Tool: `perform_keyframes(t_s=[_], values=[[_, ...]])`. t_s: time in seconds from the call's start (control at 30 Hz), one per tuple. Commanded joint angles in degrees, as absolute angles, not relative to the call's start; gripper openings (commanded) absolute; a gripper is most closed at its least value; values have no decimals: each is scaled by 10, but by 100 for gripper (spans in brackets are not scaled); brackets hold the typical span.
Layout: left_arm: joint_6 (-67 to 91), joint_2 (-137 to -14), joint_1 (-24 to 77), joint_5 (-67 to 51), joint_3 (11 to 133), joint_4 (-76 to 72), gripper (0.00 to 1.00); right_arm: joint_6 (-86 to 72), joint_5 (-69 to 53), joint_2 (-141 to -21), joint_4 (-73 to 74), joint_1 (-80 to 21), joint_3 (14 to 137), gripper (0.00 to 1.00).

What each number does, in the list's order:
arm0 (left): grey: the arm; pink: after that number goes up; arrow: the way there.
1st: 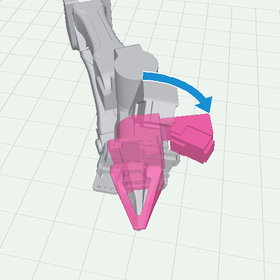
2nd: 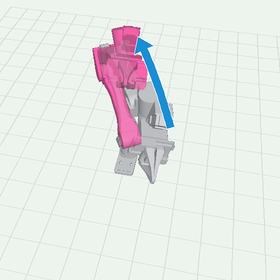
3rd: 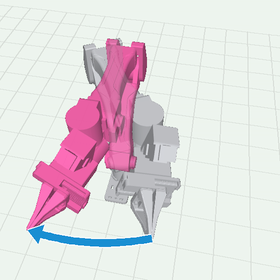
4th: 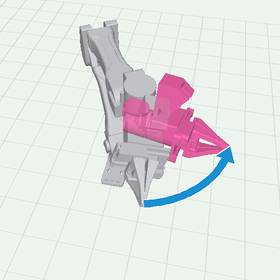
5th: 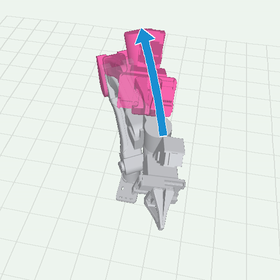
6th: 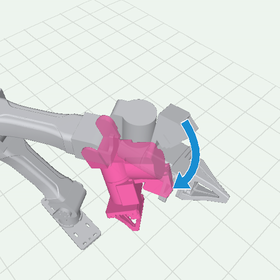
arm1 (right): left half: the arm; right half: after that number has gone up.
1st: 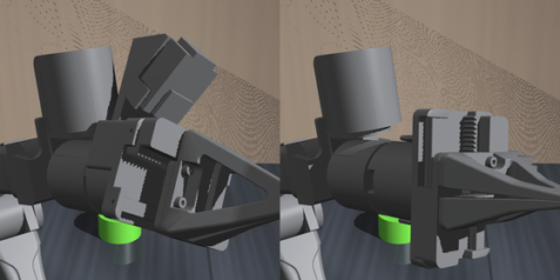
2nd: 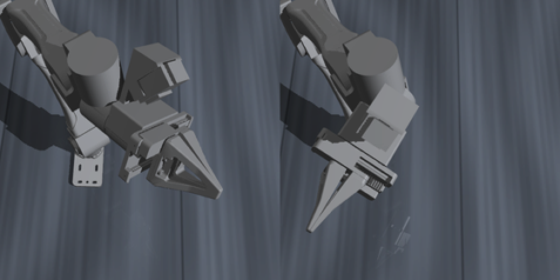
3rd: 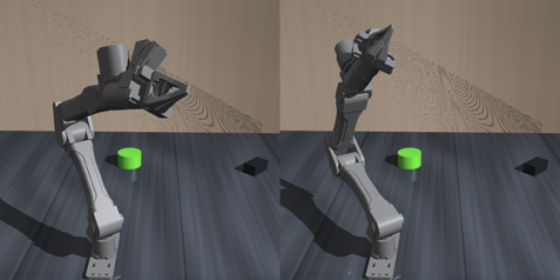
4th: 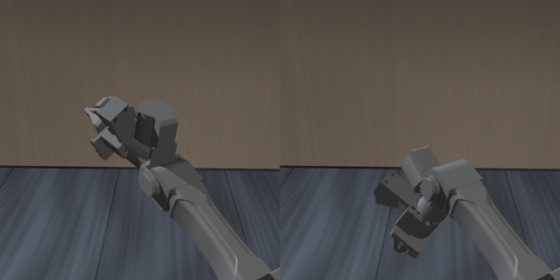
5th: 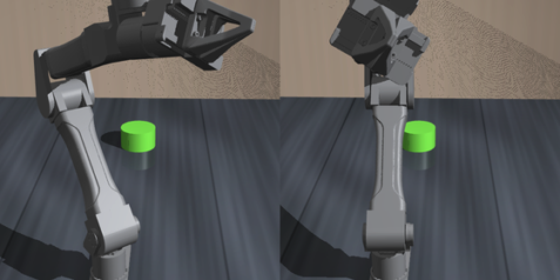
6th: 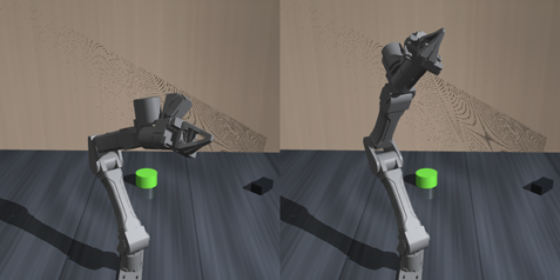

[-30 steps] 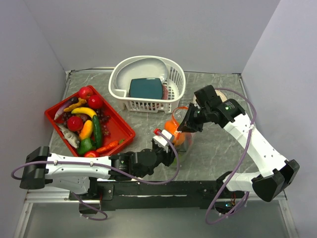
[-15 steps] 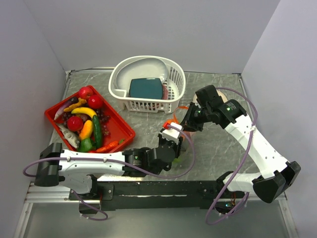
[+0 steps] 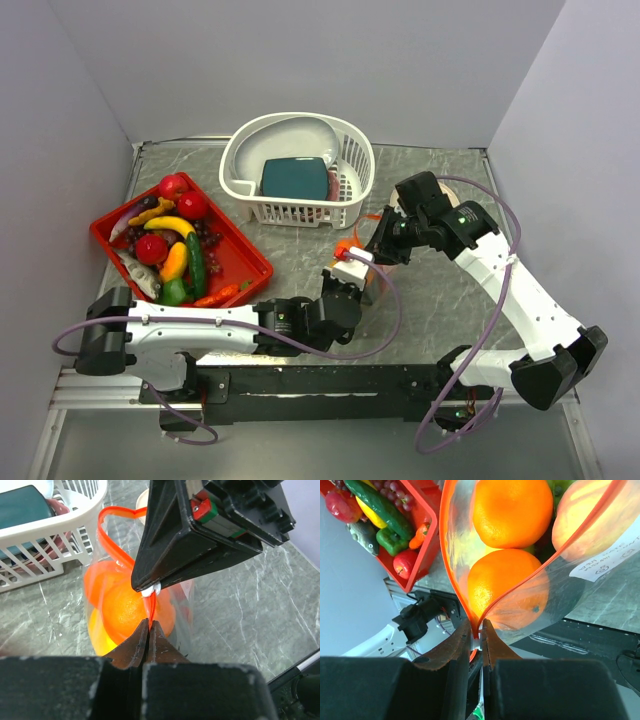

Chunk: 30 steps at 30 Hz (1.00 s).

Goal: Place the food in the zip-top bag and seal the zipper

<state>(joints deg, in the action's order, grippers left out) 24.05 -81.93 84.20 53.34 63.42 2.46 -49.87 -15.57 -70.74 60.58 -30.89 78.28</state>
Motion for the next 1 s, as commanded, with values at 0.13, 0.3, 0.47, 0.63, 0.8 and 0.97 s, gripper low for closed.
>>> perform_keyframes(t_s=[0.13, 0.3, 0.47, 0.63, 0.8, 0.97], values=[[245, -751, 846, 454, 599, 11, 1, -485, -94, -692, 579, -289, 795, 0], [298, -688, 846, 450, 561, 54, 1, -475, -70, -669, 554, -245, 790, 0], [343, -650, 846, 442, 547, 105, 1, -463, -26, -655, 536, -214, 795, 0], [368, -615, 846, 432, 540, 146, 1, -450, -21, -650, 529, -167, 788, 0], [387, -585, 846, 426, 526, 165, 1, -433, -17, -642, 515, -123, 785, 0], [397, -573, 846, 417, 526, 191, 1, -418, -7, -638, 505, -87, 775, 0]])
